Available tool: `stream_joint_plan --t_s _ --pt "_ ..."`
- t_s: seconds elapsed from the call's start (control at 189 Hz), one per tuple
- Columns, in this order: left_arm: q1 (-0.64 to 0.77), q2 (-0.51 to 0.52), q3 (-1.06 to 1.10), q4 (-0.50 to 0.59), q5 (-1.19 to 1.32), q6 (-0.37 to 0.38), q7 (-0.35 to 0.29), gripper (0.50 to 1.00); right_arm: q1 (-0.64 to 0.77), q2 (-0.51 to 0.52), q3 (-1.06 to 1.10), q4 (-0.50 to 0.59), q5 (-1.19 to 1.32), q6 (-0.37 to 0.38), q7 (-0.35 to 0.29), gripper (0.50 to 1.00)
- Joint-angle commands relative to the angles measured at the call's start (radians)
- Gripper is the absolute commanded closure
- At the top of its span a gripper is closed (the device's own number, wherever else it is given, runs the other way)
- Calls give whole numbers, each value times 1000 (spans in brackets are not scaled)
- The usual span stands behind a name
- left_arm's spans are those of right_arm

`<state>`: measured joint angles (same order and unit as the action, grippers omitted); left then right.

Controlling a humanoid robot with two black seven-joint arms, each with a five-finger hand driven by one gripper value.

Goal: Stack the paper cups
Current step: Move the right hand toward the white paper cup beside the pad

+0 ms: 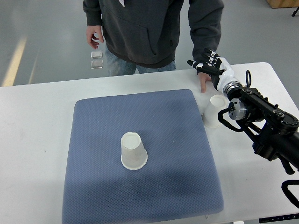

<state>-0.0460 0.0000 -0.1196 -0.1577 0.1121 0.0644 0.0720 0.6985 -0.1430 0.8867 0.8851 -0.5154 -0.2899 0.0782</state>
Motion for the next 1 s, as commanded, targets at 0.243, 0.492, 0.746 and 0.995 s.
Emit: stream_joint_plan --t_s 0.243,0.492,0.746,0.995 --pt "0 0 0 0 0 0 0 500 -1 -1 1 2 0 0 0 576" --pt "0 0 0 0 0 0 0 500 1 -1 1 2 0 3 0 574" --pt "0 0 0 0 0 0 0 500 9 -20 1 5 -1 38 0 576" --pt "0 0 -2 0 0 0 0 500 16 -35 1 5 -2 49 2 576"
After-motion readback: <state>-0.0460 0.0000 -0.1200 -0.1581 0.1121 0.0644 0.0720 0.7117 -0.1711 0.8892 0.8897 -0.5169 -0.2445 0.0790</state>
